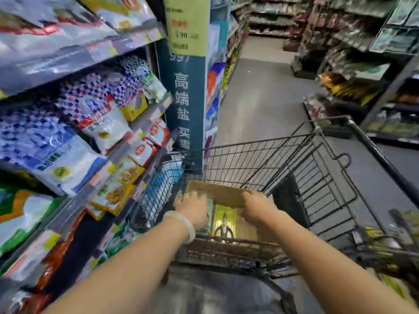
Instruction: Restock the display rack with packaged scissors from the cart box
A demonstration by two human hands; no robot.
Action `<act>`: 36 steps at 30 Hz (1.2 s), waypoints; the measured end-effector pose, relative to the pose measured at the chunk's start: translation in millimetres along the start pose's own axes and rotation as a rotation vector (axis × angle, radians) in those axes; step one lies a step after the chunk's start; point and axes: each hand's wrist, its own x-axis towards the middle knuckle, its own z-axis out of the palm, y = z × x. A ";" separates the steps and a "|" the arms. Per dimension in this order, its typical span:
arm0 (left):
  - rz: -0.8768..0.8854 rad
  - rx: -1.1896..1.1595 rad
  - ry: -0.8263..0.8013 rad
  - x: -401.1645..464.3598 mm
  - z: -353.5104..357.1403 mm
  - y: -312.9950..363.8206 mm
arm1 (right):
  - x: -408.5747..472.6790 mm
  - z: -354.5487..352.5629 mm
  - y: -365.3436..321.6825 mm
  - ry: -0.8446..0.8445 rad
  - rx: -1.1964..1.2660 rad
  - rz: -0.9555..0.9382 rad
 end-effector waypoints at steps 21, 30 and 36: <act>-0.116 -0.197 -0.434 234.0 151.3 -12.2 | 237.8 227.3 54.0 -0.642 0.399 0.256; -0.229 -0.376 -0.372 262.8 168.0 -12.4 | 264.8 263.9 54.5 -0.565 0.671 0.526; -0.259 -0.434 -0.401 268.0 157.5 -3.0 | 265.4 246.3 71.7 -0.739 1.081 0.687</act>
